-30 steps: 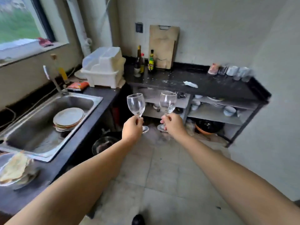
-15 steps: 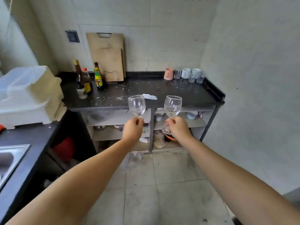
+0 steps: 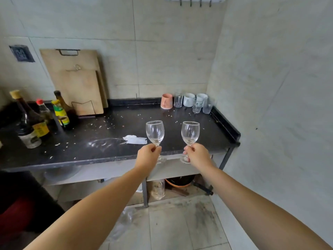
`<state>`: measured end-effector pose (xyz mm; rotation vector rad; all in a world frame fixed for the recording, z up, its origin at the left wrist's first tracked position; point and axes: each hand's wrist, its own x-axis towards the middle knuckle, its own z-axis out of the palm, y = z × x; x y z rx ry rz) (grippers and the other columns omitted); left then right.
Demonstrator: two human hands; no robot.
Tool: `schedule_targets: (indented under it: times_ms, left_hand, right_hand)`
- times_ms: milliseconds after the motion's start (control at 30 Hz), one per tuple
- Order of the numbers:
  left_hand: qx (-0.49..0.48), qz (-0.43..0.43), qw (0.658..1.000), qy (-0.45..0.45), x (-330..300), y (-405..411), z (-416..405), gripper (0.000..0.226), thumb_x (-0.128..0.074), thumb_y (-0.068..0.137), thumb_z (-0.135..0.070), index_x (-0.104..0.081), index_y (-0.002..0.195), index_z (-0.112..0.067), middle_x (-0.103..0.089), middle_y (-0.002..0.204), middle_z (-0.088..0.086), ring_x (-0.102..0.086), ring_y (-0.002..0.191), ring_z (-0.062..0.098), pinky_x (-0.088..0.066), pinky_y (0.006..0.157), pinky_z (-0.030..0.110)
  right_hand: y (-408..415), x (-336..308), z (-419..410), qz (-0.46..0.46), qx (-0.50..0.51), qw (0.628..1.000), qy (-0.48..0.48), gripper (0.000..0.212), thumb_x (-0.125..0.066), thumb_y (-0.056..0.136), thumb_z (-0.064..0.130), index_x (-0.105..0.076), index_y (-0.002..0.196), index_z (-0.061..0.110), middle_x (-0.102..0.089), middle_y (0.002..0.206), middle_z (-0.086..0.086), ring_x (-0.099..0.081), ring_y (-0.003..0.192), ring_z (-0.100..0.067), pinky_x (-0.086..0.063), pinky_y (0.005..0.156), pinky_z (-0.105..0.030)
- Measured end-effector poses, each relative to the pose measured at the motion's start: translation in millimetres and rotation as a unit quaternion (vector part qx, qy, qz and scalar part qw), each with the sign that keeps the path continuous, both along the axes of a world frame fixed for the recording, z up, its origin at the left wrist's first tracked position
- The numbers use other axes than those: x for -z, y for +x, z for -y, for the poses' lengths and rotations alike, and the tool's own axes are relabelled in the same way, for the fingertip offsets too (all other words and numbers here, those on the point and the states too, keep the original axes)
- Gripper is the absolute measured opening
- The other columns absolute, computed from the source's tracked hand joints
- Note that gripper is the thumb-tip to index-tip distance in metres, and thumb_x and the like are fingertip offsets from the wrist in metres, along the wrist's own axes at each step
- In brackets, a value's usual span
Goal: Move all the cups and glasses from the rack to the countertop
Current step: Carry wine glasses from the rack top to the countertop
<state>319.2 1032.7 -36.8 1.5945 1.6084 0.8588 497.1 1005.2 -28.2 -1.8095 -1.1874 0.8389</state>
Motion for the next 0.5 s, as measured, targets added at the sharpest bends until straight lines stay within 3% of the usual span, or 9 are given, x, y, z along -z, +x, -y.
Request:
schedule_targets:
  times_ms: [133, 267, 333, 500]
  left_hand:
    - [-0.02, 0.014, 0.999, -0.024, 4.9, 41.2, -68.6, 0.03, -0.054, 0.09, -0.026, -0.064, 0.079, 0.001, -0.054, 0.064, 0.008, -0.043, 0.057, 0.017, -0.034, 0.05, 0.022]
    - [-0.02, 0.016, 0.999, -0.049, 16.6, 68.8, -124.9, 0.03, -0.056, 0.09, -0.026, -0.067, 0.084, 0.001, -0.062, 0.071, 0.013, -0.05, 0.064, 0.019, -0.039, 0.058, 0.028]
    - [-0.018, 0.012, 0.999, -0.05, 21.6, 84.6, -164.2, 0.027, -0.057, 0.09, -0.027, -0.068, 0.082, -0.003, -0.065, 0.07, 0.009, -0.052, 0.063, 0.017, -0.04, 0.058, 0.025]
    - [-0.002, 0.009, 0.998, -0.062, 39.7, 115.3, -257.7, 0.027, -0.059, 0.088, -0.025, -0.062, 0.07, -0.004, -0.05, 0.055, -0.003, -0.041, 0.054, 0.01, -0.033, 0.052, 0.022]
  right_hand:
    - [46.8, -3.7, -66.3, 0.0, -0.007, 1.0, -0.011, 0.02, -0.047, 0.096, 0.014, -0.063, 0.102, 0.003, -0.065, 0.088, -0.005, -0.054, 0.054, -0.011, -0.038, 0.036, -0.009]
    - [80.0, 6.9, -118.4, 0.008, -0.012, 0.999, -0.031, 0.02, -0.047, 0.096, 0.015, -0.064, 0.101, 0.005, -0.067, 0.09, -0.003, -0.054, 0.052, -0.009, -0.039, 0.044, -0.014]
    - [97.7, 12.6, -154.2, 0.004, -0.009, 0.999, -0.034, 0.019, -0.048, 0.096, 0.016, -0.064, 0.101, 0.006, -0.067, 0.092, -0.003, -0.055, 0.053, -0.008, -0.039, 0.045, -0.015]
    - [127.2, 30.6, -244.1, 0.005, -0.007, 0.999, -0.041, 0.018, -0.049, 0.096, 0.016, -0.064, 0.102, 0.008, -0.068, 0.091, -0.001, -0.057, 0.057, -0.008, -0.041, 0.051, -0.018]
